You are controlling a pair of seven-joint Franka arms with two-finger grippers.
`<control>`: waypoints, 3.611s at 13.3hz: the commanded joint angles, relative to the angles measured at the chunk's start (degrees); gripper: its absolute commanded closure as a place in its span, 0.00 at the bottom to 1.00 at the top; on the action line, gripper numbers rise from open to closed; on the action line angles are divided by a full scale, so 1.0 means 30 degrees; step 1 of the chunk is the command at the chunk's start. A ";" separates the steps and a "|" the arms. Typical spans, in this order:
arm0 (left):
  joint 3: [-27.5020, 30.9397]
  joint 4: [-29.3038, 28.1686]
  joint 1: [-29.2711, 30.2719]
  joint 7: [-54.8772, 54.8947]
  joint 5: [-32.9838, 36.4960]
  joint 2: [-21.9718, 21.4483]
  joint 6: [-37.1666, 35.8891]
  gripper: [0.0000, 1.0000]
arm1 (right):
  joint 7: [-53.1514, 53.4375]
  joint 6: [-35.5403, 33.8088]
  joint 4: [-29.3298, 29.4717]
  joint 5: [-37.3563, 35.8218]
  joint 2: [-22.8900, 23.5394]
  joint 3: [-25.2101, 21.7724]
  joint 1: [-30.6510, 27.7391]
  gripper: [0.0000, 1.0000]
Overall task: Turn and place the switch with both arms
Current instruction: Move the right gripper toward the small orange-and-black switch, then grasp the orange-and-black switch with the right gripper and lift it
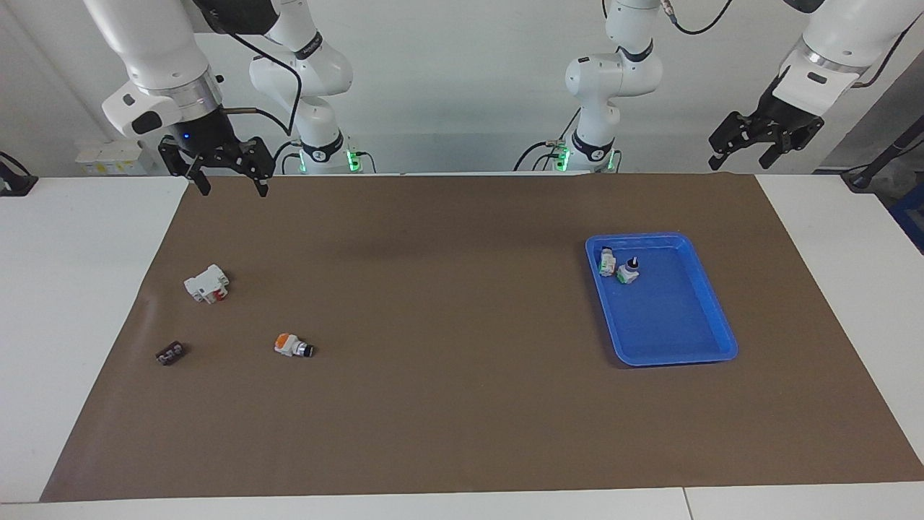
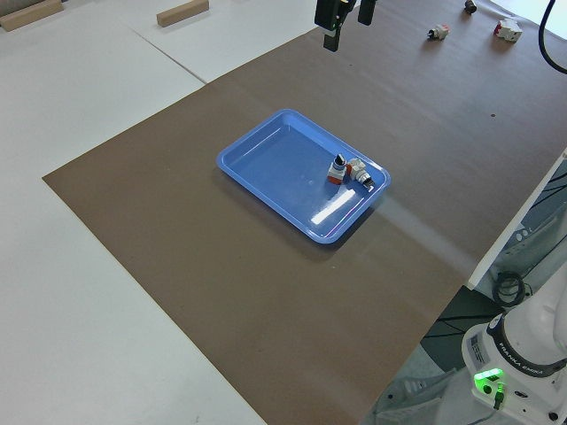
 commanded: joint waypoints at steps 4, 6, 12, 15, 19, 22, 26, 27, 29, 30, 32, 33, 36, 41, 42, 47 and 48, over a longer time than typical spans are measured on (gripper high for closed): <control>-0.0008 -0.0433 -0.0048 -0.0206 0.0347 -0.0437 -0.0065 0.00 | -0.0436 0.0641 -0.0753 0.0135 -0.0582 0.0050 -0.0184 0.01; -0.0008 -0.0433 -0.0019 -0.0206 0.0347 -0.0437 -0.0065 0.00 | -0.0466 0.0728 -0.0753 0.0165 -0.0582 0.0021 -0.0242 0.01; -0.0037 -0.0375 -0.0164 -0.0147 0.0347 -0.0408 0.0167 0.00 | -0.0465 0.1987 -0.1280 0.0165 -0.0670 0.0049 -0.0213 0.01; -0.0446 -0.0112 -0.0400 -0.0031 0.0376 -0.0262 0.0198 0.00 | -0.0524 0.2396 -0.1281 0.0194 -0.0641 0.0021 -0.0242 0.01; -0.1267 -0.0082 -0.0400 -0.0001 0.0375 -0.0115 0.1078 0.01 | -0.0525 0.2457 -0.1281 0.0223 -0.0612 0.0020 -0.0301 0.01; -0.1268 0.0562 -0.0371 0.0028 0.0375 0.0207 0.0668 0.02 | -0.1397 0.3362 -0.1281 0.0252 -0.0378 0.0020 -0.0418 0.01; -0.1268 0.0768 -0.0370 0.0116 0.0434 0.0325 0.0229 0.06 | -0.4304 0.5936 -0.1281 0.1095 0.1024 0.0020 -0.0448 0.01; -0.1268 0.0739 -0.0399 0.0174 0.0435 0.0267 0.0025 0.07 | -0.4449 0.6466 -0.1194 0.1798 0.1725 0.0020 -0.0447 0.01; -0.1297 0.0477 -0.0400 0.0204 0.0260 -0.0025 -0.0007 0.02 | -0.6169 0.7842 -0.1222 0.2884 0.2900 0.0020 -0.0476 0.01; -0.1297 0.0330 -0.0400 0.0233 0.0259 -0.0085 -0.0007 0.02 | -0.7107 0.8312 -0.1222 0.3585 0.3658 0.0020 -0.0477 0.01; -0.1356 0.0212 -0.0400 0.0263 0.0376 -0.0173 -0.0007 0.01 | -0.9707 0.9454 -0.1339 0.3915 0.5210 0.0020 -0.0477 0.01; -0.1356 0.0211 -0.0400 0.0263 0.0376 -0.0173 0.0051 0.00 | -1.1725 1.0242 -0.1426 0.3944 0.5944 0.0020 -0.0448 0.01; -0.1444 0.0008 -0.0400 0.0116 0.0288 -0.0231 -0.0006 0.00 | -1.6212 1.2907 -0.3003 0.3944 0.6857 0.0020 -0.0447 0.02; -0.1444 -0.0608 -0.0749 0.0086 0.0230 -0.0554 0.0052 0.00 | -2.3510 1.6983 -0.5731 0.3885 0.8086 -0.0009 -0.0359 0.07; -0.1473 -0.0638 -0.0635 0.0058 0.0230 -0.0612 0.0052 0.00 | -2.4103 1.7598 -0.5937 0.3885 0.8293 -0.0038 -0.0388 0.08; -0.1502 -0.0960 -0.0809 0.0116 0.0230 -0.0789 0.0140 0.00 | -2.4285 1.7399 -0.6405 0.3563 0.8325 -0.0097 -0.0389 0.36; -0.1502 -0.0961 -0.0810 0.0290 0.0230 -0.0789 0.0111 0.00 | -2.4226 1.7428 -0.6640 0.3563 0.8295 -0.0155 -0.0389 0.39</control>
